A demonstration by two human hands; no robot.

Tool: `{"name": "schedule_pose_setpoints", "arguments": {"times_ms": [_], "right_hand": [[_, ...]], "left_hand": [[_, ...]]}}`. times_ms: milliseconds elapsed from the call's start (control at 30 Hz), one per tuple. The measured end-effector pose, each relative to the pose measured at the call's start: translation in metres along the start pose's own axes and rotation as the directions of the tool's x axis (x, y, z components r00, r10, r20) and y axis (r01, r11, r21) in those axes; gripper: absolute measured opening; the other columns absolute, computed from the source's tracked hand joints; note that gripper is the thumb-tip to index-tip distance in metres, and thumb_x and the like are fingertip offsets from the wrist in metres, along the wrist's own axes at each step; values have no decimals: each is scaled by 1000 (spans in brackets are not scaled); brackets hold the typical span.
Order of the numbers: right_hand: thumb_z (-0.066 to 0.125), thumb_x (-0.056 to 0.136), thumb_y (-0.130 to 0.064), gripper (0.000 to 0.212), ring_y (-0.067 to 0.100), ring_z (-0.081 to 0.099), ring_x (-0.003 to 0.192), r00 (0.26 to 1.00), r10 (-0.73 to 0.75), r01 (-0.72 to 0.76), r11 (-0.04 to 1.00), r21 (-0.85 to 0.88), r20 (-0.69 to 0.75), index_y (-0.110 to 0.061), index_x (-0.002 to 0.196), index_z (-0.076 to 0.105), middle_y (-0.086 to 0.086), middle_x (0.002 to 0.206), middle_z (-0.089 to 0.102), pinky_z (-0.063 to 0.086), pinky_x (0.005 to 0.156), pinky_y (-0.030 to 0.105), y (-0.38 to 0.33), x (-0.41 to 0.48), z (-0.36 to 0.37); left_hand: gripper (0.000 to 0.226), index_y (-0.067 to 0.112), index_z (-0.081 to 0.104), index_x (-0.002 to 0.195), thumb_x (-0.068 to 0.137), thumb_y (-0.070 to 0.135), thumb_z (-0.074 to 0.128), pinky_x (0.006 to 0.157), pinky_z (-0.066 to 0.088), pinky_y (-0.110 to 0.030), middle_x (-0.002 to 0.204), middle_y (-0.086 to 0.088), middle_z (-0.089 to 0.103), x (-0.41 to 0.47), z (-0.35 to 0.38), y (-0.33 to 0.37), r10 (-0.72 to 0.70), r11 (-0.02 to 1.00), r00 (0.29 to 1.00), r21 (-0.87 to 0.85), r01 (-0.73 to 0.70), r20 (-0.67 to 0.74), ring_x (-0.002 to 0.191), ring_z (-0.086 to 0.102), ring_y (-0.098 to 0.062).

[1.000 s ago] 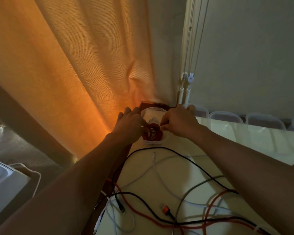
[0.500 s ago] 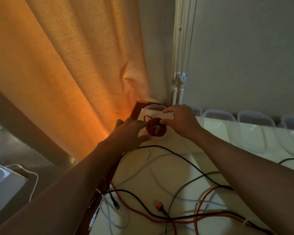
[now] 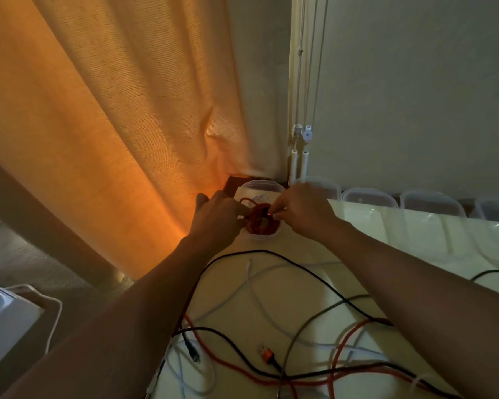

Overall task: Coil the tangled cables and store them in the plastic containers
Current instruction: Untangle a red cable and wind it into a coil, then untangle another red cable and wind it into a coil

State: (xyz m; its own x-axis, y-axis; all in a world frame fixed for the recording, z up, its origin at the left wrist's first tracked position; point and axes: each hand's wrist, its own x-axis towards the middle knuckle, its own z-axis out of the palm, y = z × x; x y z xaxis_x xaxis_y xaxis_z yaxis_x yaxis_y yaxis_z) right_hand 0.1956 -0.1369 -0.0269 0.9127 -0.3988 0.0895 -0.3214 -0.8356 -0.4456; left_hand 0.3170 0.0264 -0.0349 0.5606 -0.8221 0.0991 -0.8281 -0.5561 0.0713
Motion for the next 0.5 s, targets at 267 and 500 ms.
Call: {"name": "schedule_pose_setpoints", "arguments": {"times_ms": [267, 500], "right_hand": [[79, 85, -20, 20, 15, 67, 105, 991, 109, -87, 967, 239, -77, -23, 105, 80, -1, 111, 76, 49, 98, 32, 12, -5, 1], [77, 87, -22, 16, -22, 54, 66, 996, 64, -48, 974, 224, -66, -24, 103, 81, -8, 102, 78, 35, 71, -1, 3, -104, -23]], "left_hand": [[29, 42, 67, 129, 103, 34, 58, 99, 30, -45, 121, 6, 71, -6, -4, 1, -53, 991, 998, -125, 49, -33, 118, 50, -19], [13, 35, 76, 106, 97, 37, 67, 100, 36, -41, 115, 19, 71, -83, -25, 24, -36, 937, 998, -348, 18, -44, 111, 54, -8]]}}
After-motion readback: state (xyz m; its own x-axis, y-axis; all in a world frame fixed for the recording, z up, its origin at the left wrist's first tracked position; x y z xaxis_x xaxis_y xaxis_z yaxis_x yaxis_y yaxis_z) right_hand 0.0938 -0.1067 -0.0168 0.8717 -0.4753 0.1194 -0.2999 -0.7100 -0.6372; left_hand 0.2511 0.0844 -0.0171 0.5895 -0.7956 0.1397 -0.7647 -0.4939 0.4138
